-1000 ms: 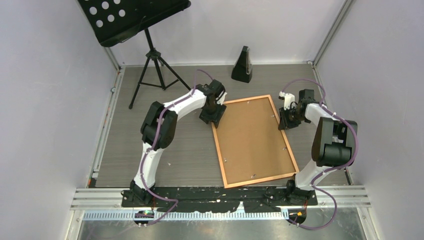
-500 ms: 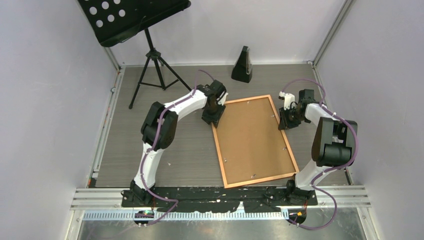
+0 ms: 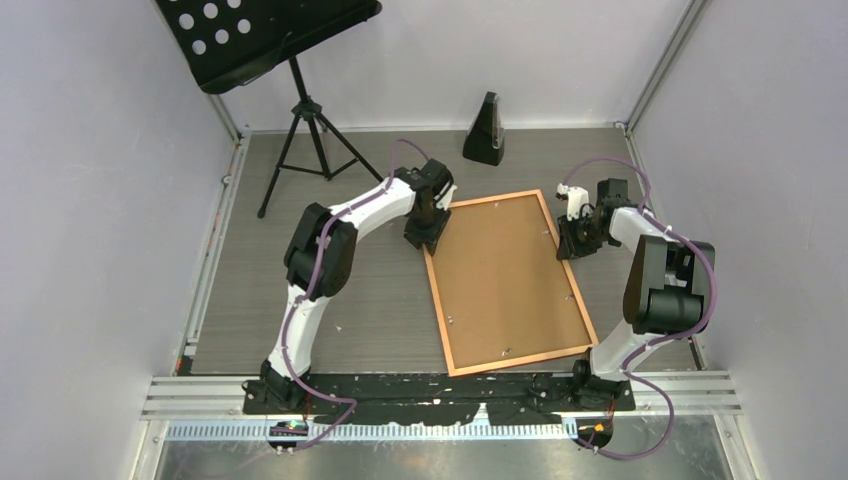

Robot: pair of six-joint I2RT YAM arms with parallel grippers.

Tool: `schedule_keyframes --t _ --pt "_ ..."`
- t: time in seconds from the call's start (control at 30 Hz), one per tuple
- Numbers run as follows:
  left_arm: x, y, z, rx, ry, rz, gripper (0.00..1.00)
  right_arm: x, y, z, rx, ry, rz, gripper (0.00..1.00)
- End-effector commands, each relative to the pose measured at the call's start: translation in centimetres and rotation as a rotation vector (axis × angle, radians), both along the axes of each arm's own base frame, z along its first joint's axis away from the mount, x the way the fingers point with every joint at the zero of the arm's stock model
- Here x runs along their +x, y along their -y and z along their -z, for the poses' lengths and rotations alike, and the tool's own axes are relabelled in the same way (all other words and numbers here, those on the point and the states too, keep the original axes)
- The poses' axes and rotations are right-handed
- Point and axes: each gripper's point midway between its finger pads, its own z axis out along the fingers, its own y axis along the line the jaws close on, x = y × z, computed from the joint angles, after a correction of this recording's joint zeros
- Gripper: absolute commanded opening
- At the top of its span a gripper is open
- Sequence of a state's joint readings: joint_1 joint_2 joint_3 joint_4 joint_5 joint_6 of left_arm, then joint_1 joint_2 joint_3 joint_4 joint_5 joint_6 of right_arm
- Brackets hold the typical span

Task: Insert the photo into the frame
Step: Install the photo frame at the center of the board.

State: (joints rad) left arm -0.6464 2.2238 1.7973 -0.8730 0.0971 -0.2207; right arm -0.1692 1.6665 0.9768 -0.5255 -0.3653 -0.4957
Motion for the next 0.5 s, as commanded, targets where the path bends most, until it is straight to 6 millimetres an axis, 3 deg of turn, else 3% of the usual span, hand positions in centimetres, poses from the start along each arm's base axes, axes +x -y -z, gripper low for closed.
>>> schedule_keyframes --t 0.0,0.07,0.33,0.47 --pt "0.9 0.1 -0.5 0.023 0.050 0.080 0.05 0.3 0.6 0.1 -0.067 0.043 -0.062 0.05" --pt "0.9 0.1 -0.6 0.027 0.054 0.083 0.09 0.4 0.7 0.1 -0.068 0.046 -0.063 0.05" --pt "0.9 0.4 -1.6 0.003 0.060 0.081 0.72 0.5 0.6 0.0 -0.062 0.048 -0.064 0.05" --pt "0.9 0.8 -2.1 -0.015 0.065 0.083 0.81 0.5 0.6 0.0 -0.060 0.048 -0.062 0.05"
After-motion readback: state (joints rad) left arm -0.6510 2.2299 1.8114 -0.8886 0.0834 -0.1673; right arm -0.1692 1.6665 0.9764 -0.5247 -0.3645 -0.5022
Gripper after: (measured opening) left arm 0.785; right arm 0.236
